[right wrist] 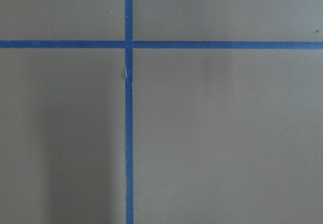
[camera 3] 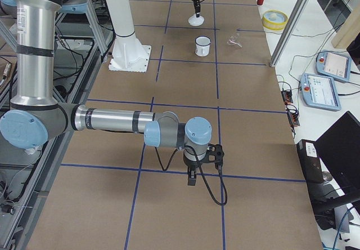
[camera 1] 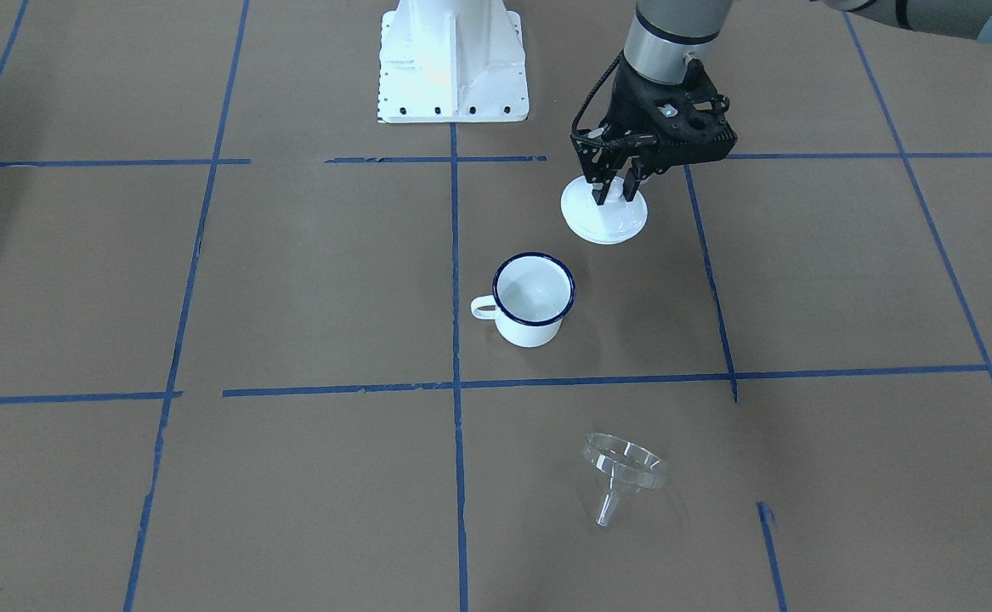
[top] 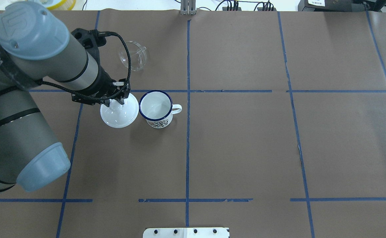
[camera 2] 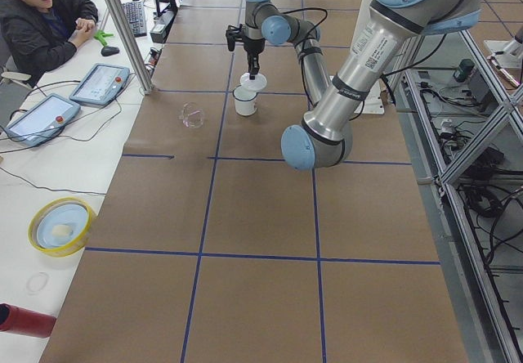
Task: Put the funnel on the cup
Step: 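Lift the white lid off the mug and set it down nearer the robot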
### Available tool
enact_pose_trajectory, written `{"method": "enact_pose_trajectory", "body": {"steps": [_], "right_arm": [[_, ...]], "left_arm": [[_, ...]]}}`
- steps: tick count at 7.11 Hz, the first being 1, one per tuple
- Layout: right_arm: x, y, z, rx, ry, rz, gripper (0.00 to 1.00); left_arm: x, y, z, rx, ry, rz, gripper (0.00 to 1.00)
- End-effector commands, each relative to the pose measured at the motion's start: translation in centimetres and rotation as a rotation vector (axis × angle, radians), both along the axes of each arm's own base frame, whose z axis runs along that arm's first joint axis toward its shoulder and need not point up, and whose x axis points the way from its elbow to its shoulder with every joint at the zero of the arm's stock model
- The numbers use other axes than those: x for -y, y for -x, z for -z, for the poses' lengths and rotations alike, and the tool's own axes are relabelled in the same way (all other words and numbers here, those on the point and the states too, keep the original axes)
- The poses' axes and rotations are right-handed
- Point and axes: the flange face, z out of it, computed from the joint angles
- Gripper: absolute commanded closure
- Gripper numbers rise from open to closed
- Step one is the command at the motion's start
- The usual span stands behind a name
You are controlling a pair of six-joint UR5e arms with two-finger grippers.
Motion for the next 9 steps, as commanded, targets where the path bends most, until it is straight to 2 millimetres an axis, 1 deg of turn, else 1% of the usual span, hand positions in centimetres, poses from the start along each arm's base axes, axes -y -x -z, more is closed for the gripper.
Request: {"method": "enact_pose_trajectory", "body": {"steps": [1,2,3,4,7,8,9], "right_arm": [[0.0,0.0,0.0,0.000,0.000,0.000,0.00],[0.0,0.0,0.0,0.000,0.000,0.000,0.00],[0.0,0.0,0.0,0.000,0.000,0.000,0.00],[0.0,0.0,0.0,0.000,0.000,0.000,0.00],[0.0,0.0,0.0,0.000,0.000,0.000,0.00],[0.0,0.0,0.0,0.000,0.000,0.000,0.00],[0.0,0.0,0.0,0.000,0.000,0.000,0.00]], "left_arm": [[-3.5,-4.7,-5.4,0.053,0.002,-0.061,1.00],[-3.0,-8.6,-8.2,0.032,0.027,-0.057,1.00],[-2.1,-10.7,-10.3,0.005,0.008,-0.064,1.00],[-2.0,-11.1,-11.3,0.000,0.004,-0.070,1.00],[-2.1,-11.1,-11.4,0.005,0.010,-0.076,1.00],[-2.1,-11.1,-11.7,0.010,0.014,-0.076,0.83],[-2.0,-11.3,-11.9,0.015,0.018,-0.075,0.54]]}}
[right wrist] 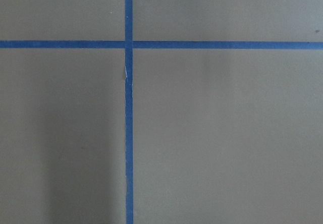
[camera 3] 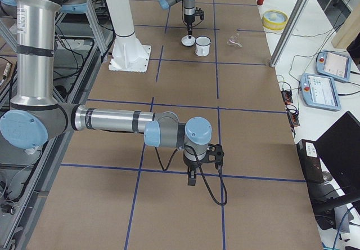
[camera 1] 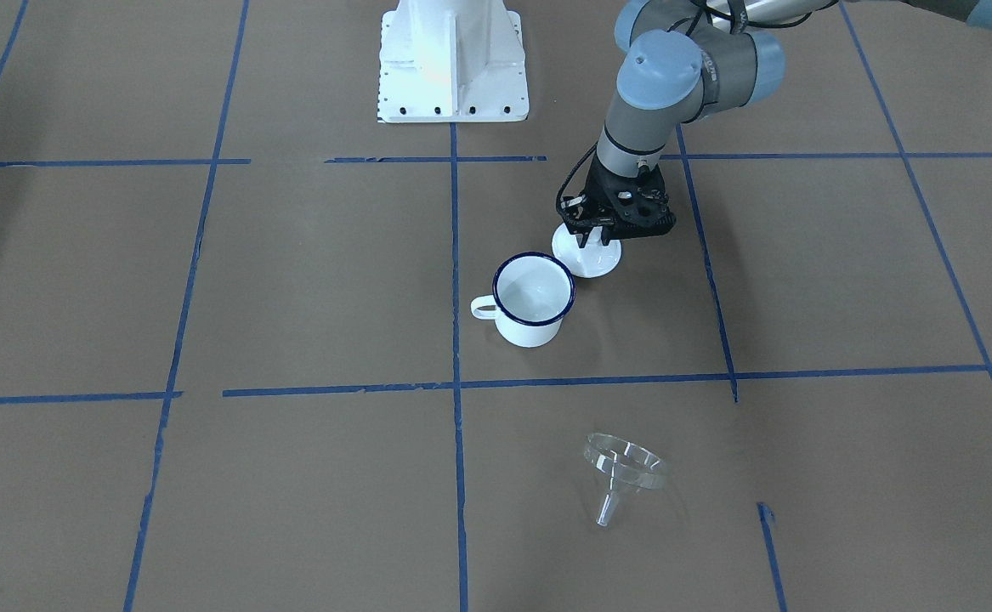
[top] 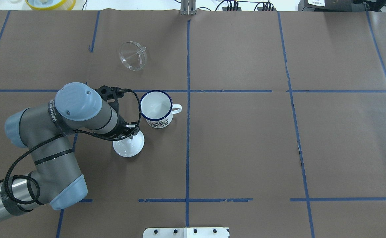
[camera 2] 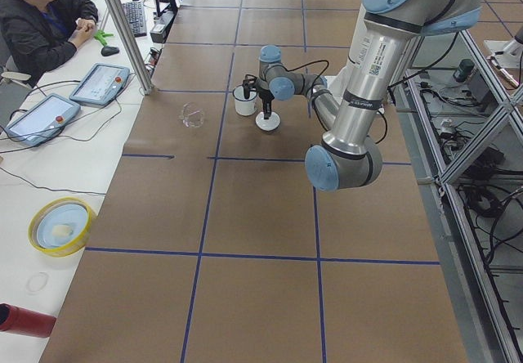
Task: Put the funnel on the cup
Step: 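Lift the white lid off the mug and set it down nearer the robot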
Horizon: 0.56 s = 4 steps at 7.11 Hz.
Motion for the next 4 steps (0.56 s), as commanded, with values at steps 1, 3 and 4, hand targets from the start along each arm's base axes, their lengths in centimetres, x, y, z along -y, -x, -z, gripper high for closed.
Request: {"method": "enact_pose_trajectory", "body": {"steps": [1,3,4], "right_arm": [[0.0,0.0,0.0,0.000,0.000,0.000,0.00],[0.0,0.0,0.0,0.000,0.000,0.000,0.00],[0.0,0.0,0.0,0.000,0.000,0.000,0.00]], "left_arm": [[0.0,-0.3,-0.3,0.007,0.007,0.001,0.27],[0.1,1.8,1.9,-0.034,-0.021,0.023,0.00],[0.9,5.3,4.2,-0.077,-0.048,0.075,0.00]]}}
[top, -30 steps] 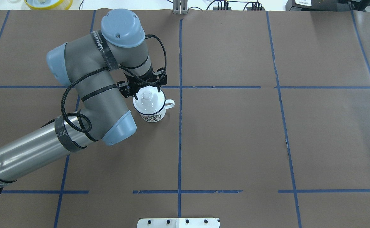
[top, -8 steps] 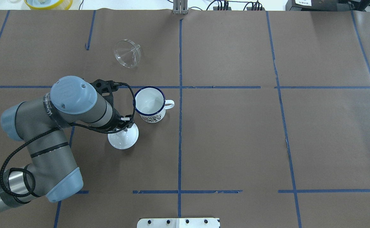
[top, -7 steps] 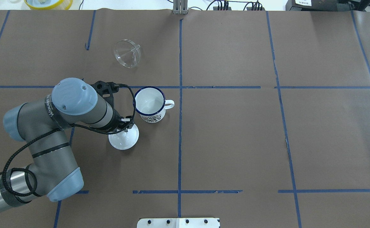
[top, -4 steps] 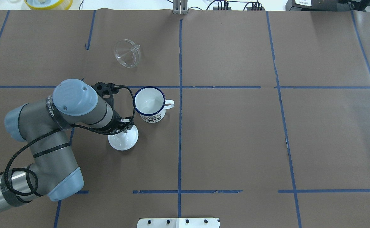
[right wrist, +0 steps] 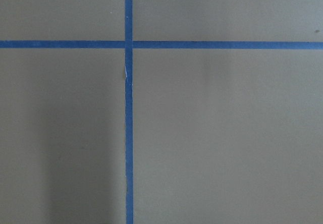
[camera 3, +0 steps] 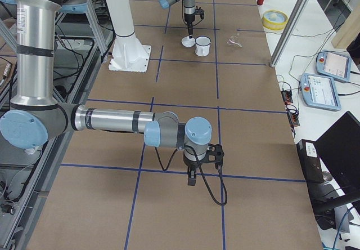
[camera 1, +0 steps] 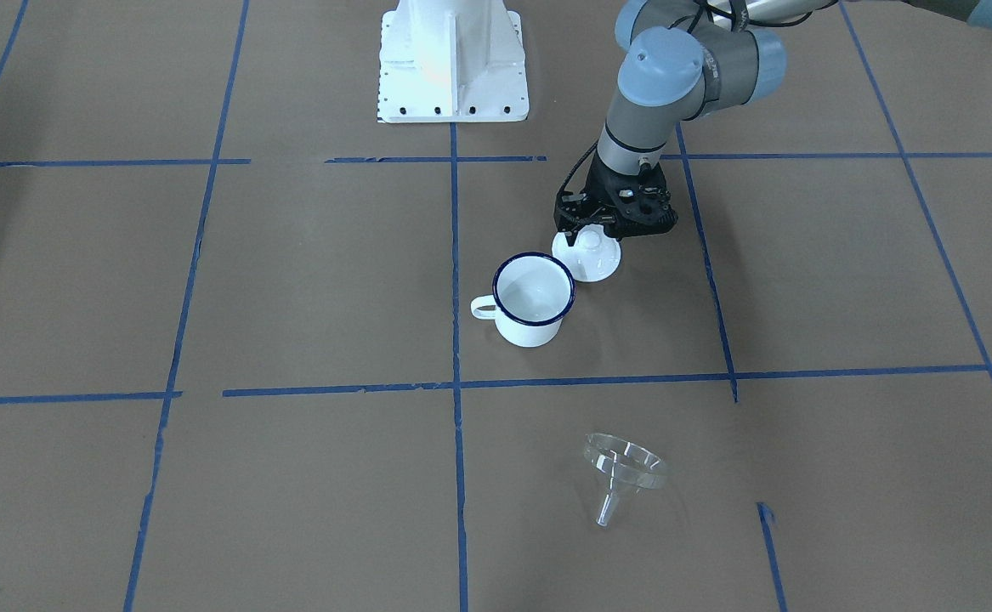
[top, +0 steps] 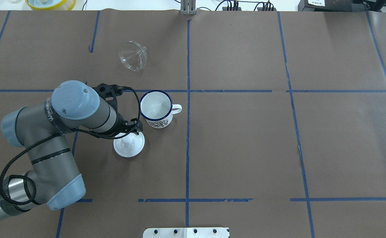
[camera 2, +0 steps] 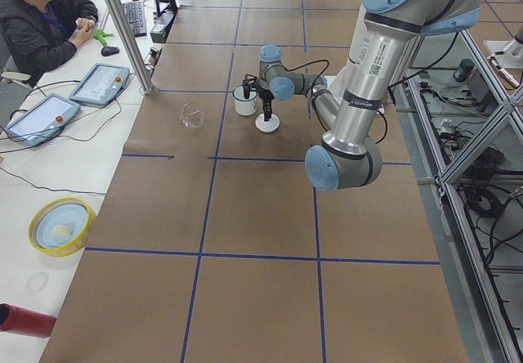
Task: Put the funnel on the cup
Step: 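Move the left gripper to the glass funnel and grasp its rim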
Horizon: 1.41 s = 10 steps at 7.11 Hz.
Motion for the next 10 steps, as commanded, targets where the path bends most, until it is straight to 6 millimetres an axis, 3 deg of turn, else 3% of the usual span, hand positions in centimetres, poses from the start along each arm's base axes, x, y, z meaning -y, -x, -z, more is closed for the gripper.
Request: {"method": "enact_pose_trajectory", "body": {"steps": [1,3,5,7,9,10], "right_arm": [[0.0,0.0,0.0,0.000,0.000,0.000,0.00],[0.0,0.0,0.0,0.000,0.000,0.000,0.00],[0.0,0.0,0.0,0.000,0.000,0.000,0.00],[0.0,0.0,0.0,0.000,0.000,0.000,0.00],[0.0,0.0,0.0,0.000,0.000,0.000,0.00],[0.0,0.0,0.0,0.000,0.000,0.000,0.00]], "left_arm": [[4.2,7.3,3.3,-0.071,0.003,0.174,0.00],[7.0,9.5,5.8,-0.251,0.071,0.516,0.00],[10.3,10.5,5.0,-0.457,0.154,0.769,0.00],[13.4,8.9,0.9,-0.555,0.296,0.873,0.00],[17.8,4.8,-2.7,-0.588,0.372,0.920,0.00],[18.6,4.4,-4.0,-0.627,0.360,0.947,0.02]]}}
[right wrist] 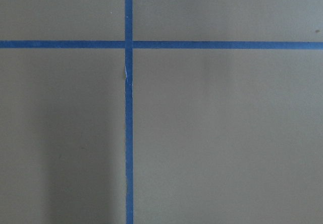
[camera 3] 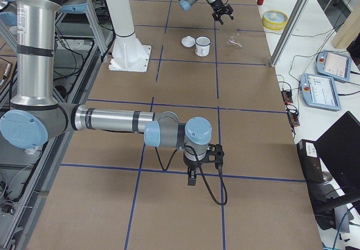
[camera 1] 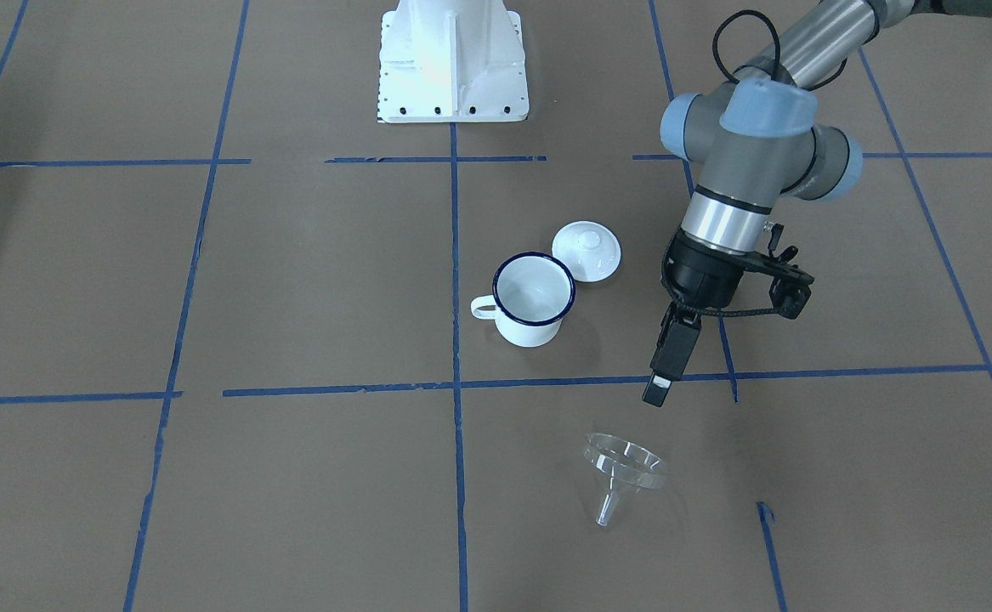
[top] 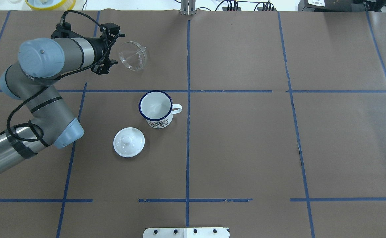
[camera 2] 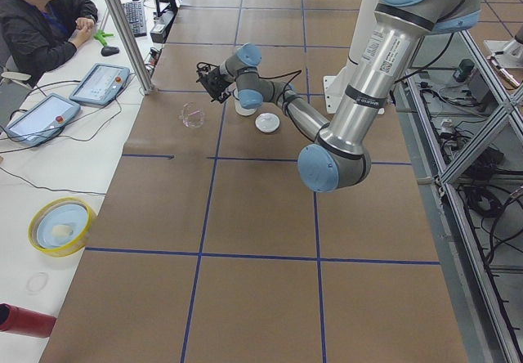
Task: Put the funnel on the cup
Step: 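Move the left gripper to the glass funnel and grasp its rim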
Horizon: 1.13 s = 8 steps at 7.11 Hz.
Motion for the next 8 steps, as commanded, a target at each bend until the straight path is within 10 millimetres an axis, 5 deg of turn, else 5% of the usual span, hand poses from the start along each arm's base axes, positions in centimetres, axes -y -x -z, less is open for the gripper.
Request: {"method": "enact_pose_trajectory", "body": {"steps": [1,5,6,8], "right_arm": [[0.0,0.0,0.0,0.000,0.000,0.000,0.00],[0.0,0.0,0.0,0.000,0.000,0.000,0.00],[0.0,0.0,0.0,0.000,0.000,0.000,0.00],[0.0,0.0,0.0,0.000,0.000,0.000,0.00]], "left_arm": [[2.9,-2.0,-2.6,-0.024,0.028,0.061,0.07],[6.1,-4.4,-3.5,-0.028,0.030,0.070,0.13],[6.5,-4.8,-3.7,-0.025,0.036,0.069,0.19],[6.7,-5.0,-2.8,-0.070,0.066,0.088,0.49]]}}
